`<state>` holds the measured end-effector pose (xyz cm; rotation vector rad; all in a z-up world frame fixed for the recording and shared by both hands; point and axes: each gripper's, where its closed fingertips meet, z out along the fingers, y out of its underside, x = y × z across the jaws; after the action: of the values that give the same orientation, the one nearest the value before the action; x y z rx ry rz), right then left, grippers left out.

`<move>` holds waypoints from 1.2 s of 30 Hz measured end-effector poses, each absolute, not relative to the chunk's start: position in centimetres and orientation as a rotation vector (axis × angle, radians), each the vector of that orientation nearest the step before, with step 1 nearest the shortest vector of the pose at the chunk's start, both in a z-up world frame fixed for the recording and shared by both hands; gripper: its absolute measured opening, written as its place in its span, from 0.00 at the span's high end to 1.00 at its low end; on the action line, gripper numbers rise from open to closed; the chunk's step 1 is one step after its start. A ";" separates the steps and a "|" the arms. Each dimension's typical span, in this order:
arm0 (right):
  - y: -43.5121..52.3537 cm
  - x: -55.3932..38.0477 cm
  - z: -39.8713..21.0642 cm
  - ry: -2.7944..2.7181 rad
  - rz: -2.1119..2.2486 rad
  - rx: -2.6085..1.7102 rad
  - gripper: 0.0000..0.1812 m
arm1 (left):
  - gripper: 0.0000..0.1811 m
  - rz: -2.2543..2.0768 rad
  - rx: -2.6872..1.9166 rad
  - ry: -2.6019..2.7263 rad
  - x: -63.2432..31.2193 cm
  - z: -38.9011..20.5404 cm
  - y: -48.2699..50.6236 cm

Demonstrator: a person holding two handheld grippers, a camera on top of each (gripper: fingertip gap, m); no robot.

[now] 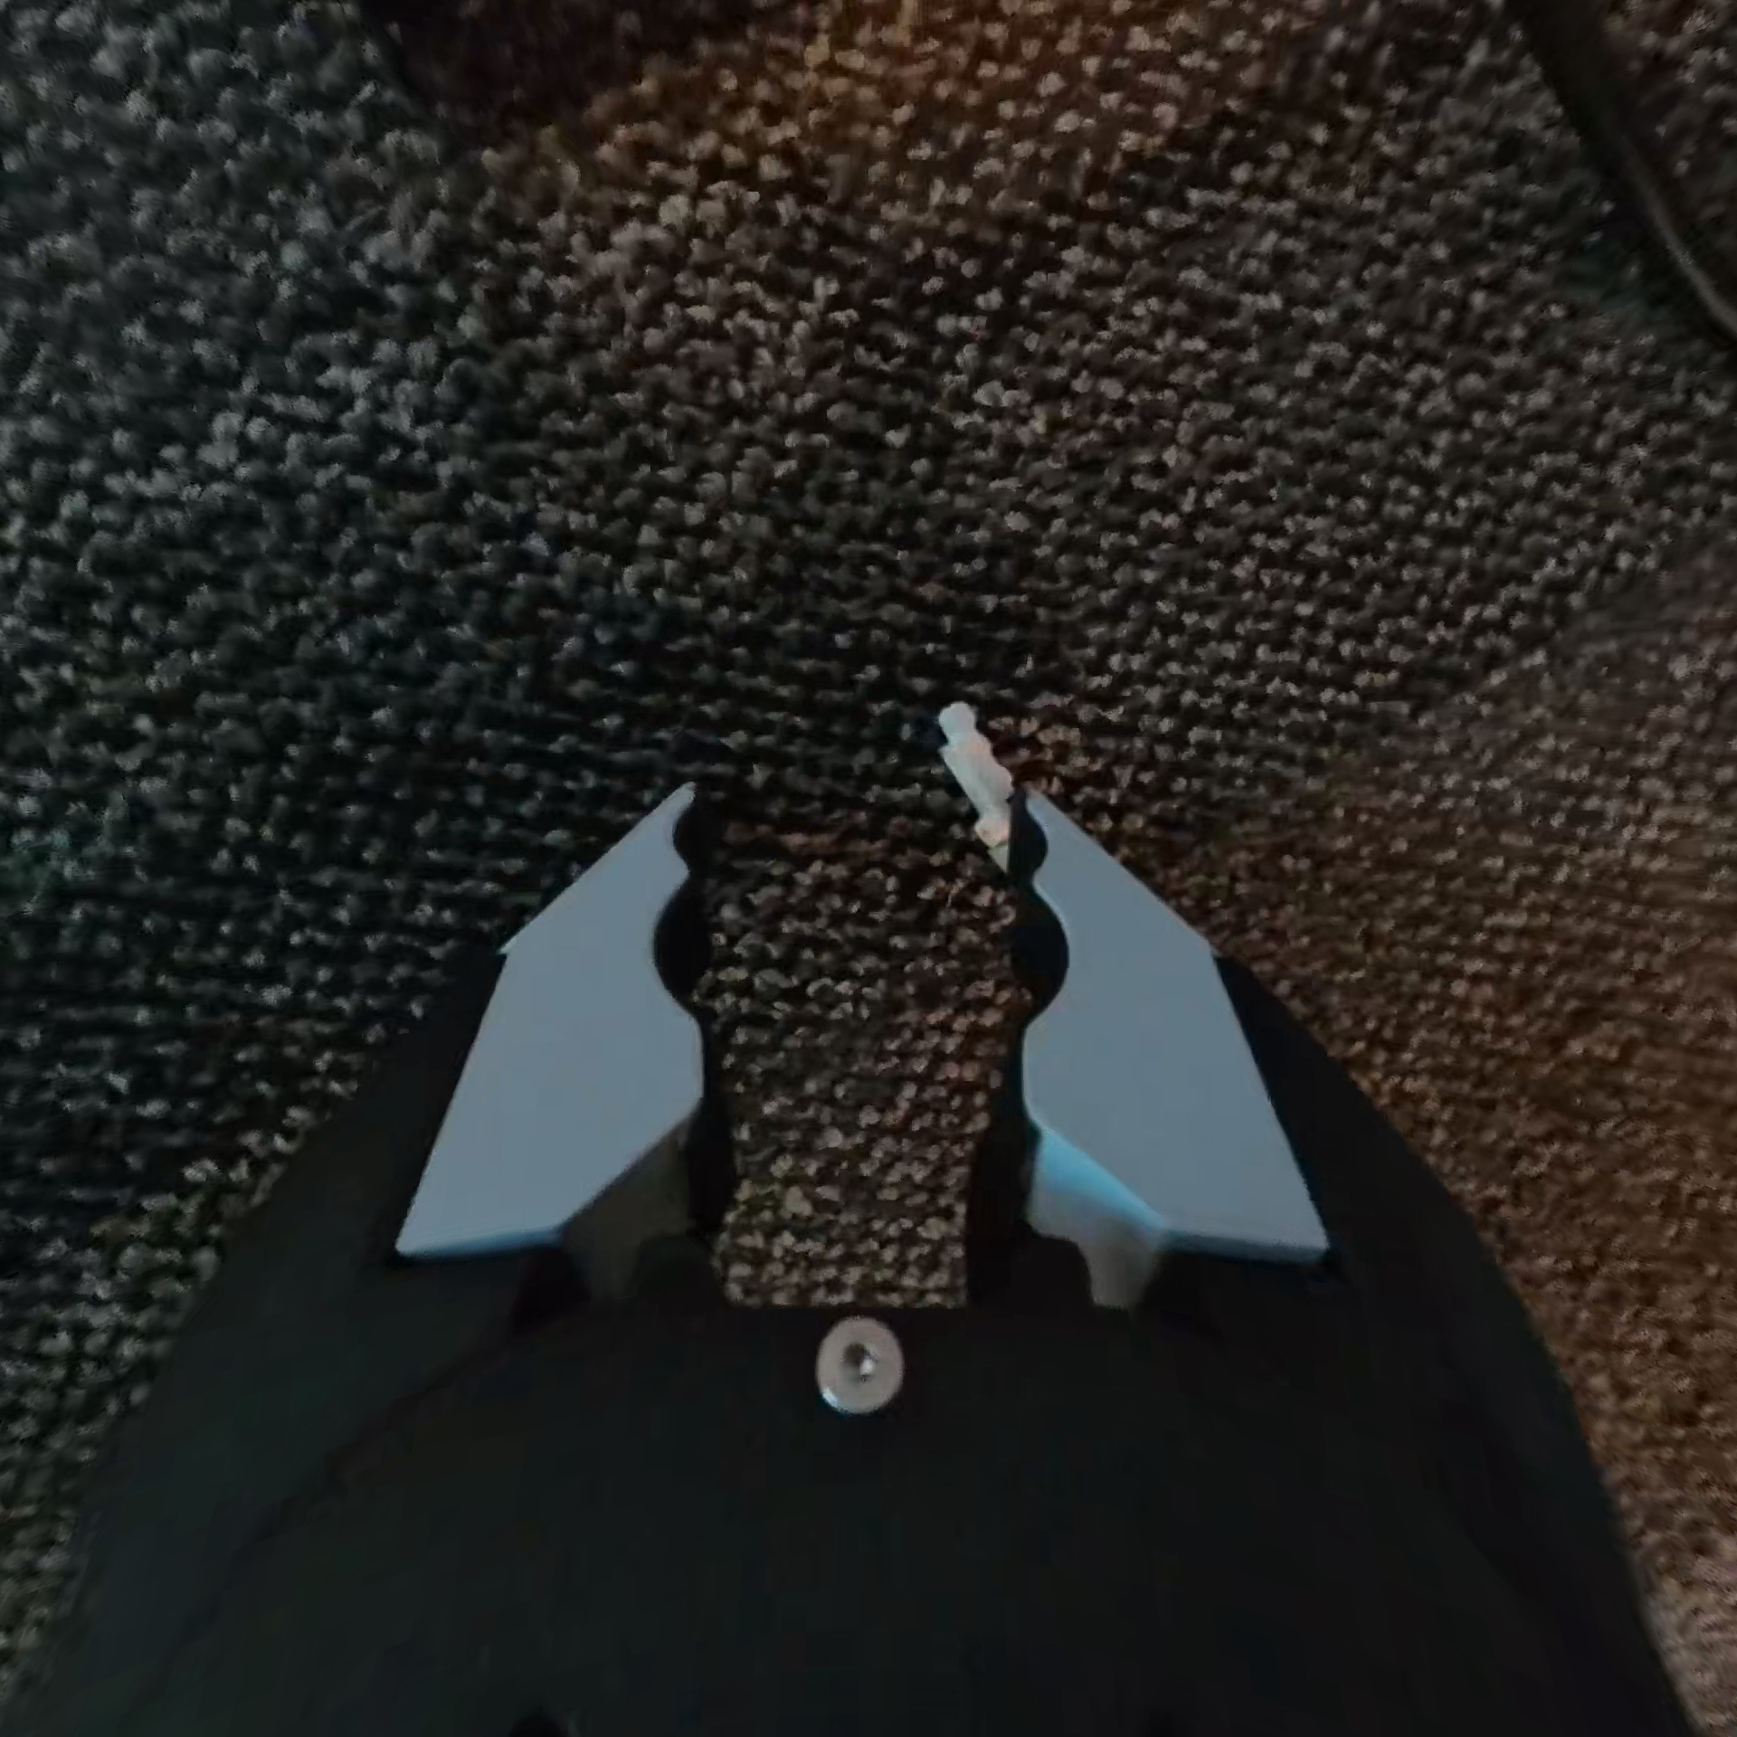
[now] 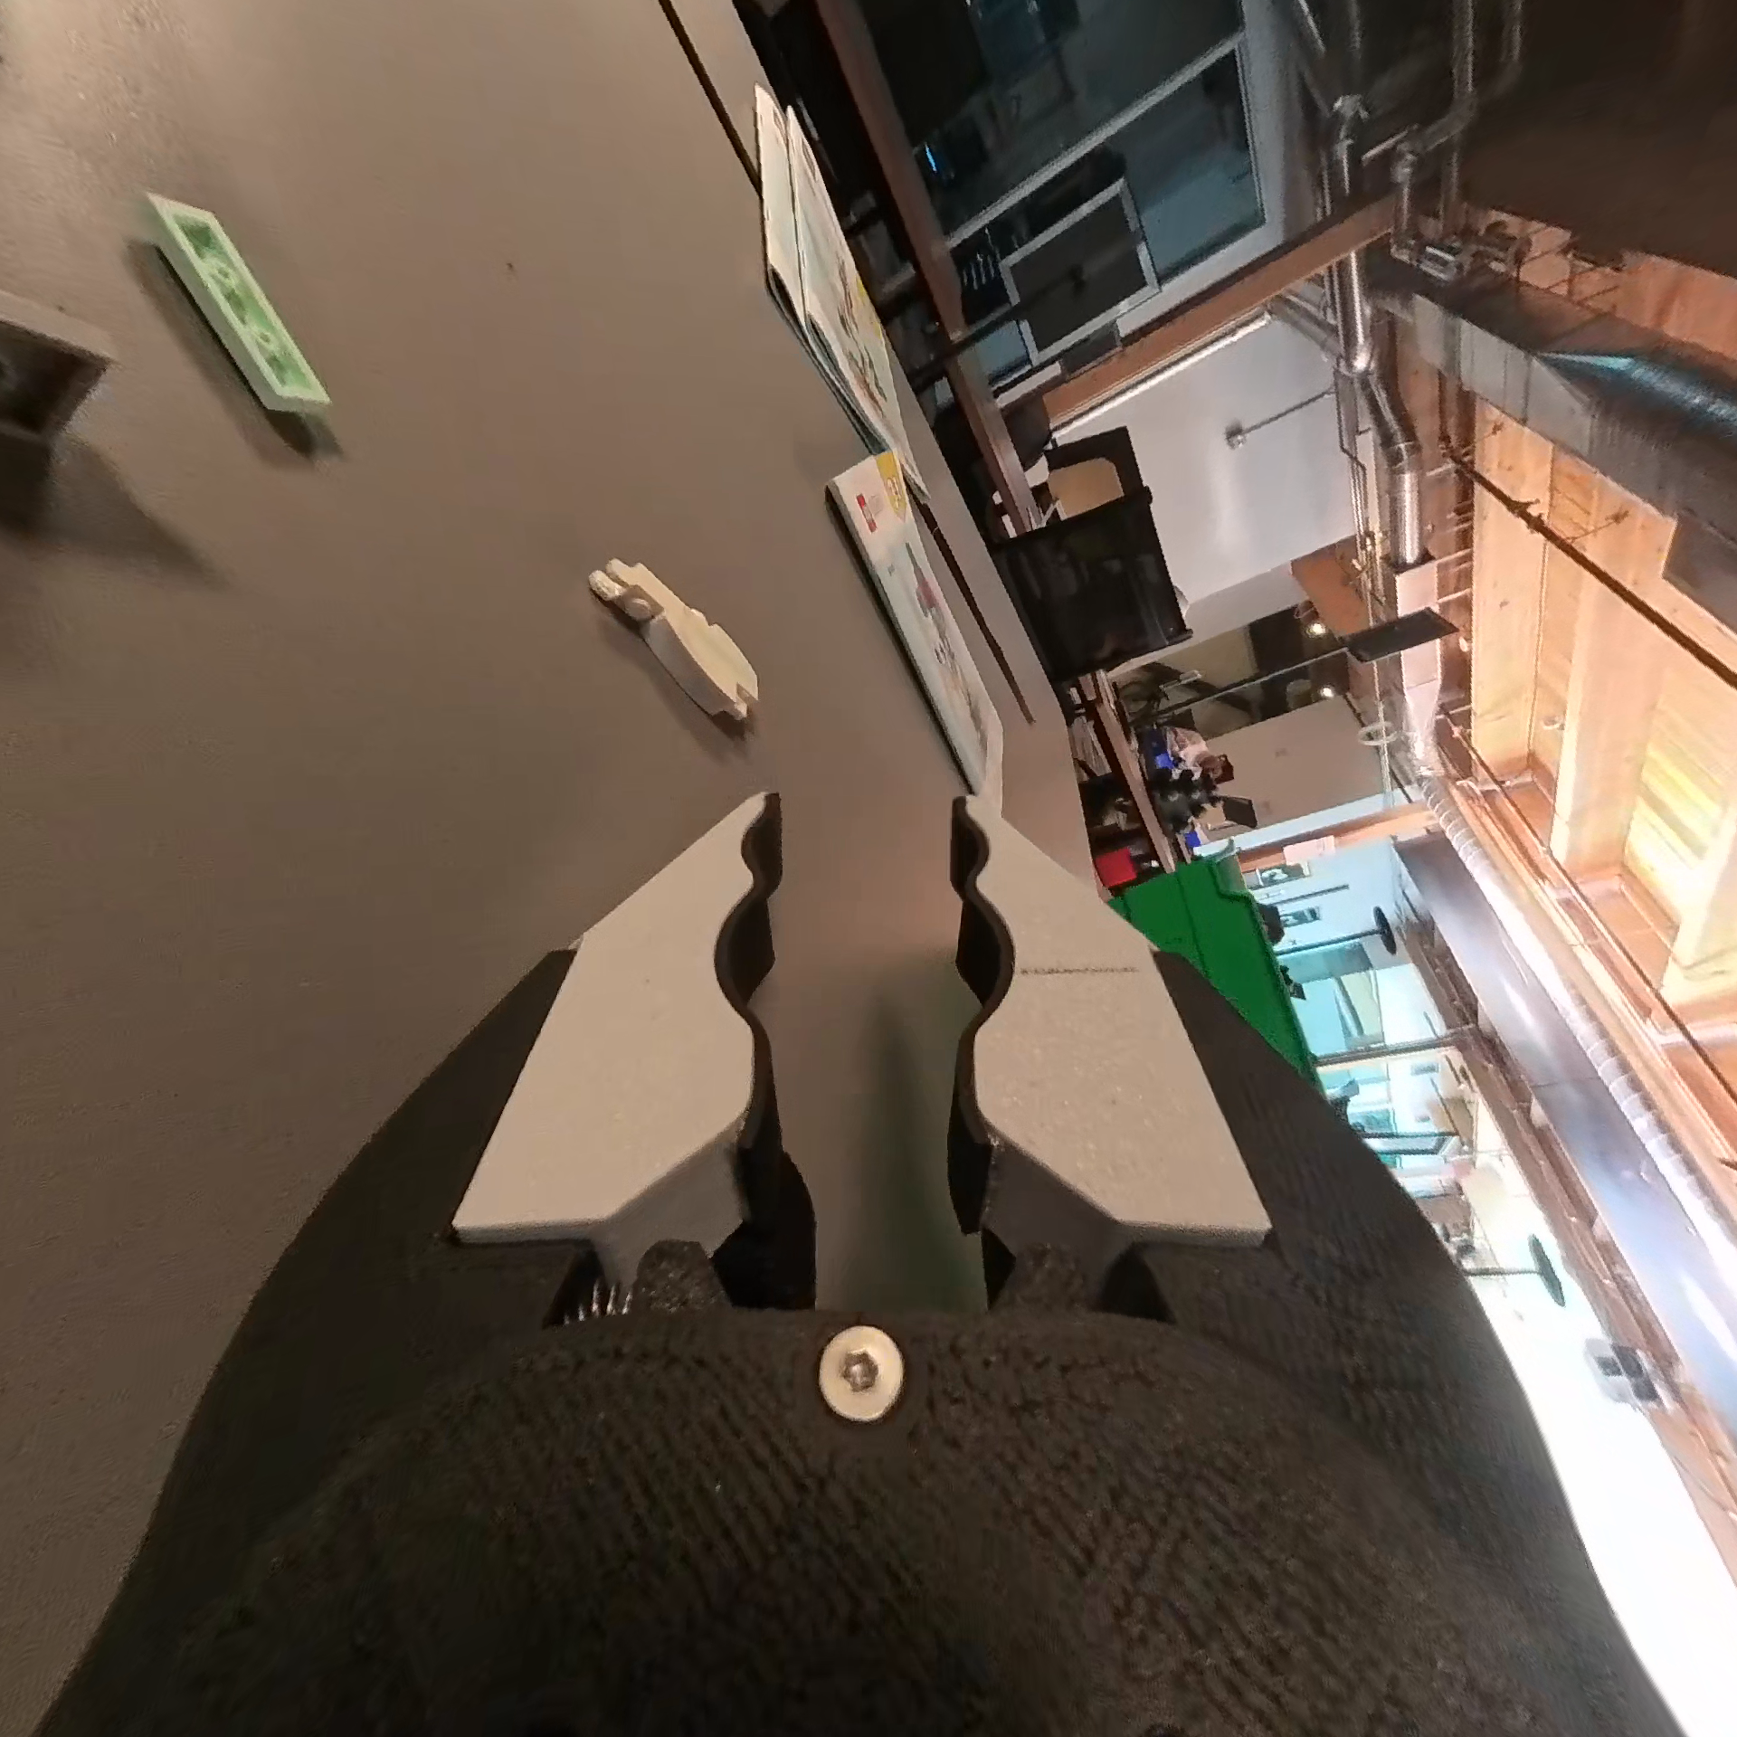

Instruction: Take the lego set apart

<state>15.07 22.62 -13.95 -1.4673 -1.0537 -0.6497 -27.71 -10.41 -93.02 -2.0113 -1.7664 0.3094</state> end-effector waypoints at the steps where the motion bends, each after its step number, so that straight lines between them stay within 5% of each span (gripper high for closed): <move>1: 22.7 15.1 -14.0 -1.054 -0.655 -1.471 0.81 | 0.67 0.321 -1.996 -1.793 -27.8 -93.1 -10.5; 3: 22.8 15.3 -14.1 -1.049 -0.666 -1.478 0.82 | 0.87 0.390 -2.001 -1.881 -28.1 -93.3 -12.2; 7: 22.9 15.5 -14.1 -1.039 -0.684 -1.489 0.83 | 1.00 0.223 -1.931 -1.917 -28.1 -93.2 -12.7; 15: 23.4 16.3 -14.4 -1.014 -0.731 -1.538 0.86 | 0.99 0.119 -1.583 -2.082 -26.9 -90.9 -19.8; 19: 23.4 16.4 -14.6 -1.022 -0.748 -1.545 0.87 | 0.80 0.132 -1.322 -2.177 -27.1 -89.8 -23.7; 23: 23.4 16.4 -14.6 -1.025 -0.755 -1.539 0.88 | 0.75 0.017 -1.145 -2.287 -26.2 -90.9 -23.7; 36: 23.4 16.0 -14.7 -1.054 -0.742 -1.523 0.91 | 0.93 0.145 -1.393 -2.633 -25.2 -93.1 -24.3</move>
<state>16.00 23.38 -14.75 -1.5233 -1.0545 -0.7422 -25.17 -24.28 -93.12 -1.3926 -2.6325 0.1453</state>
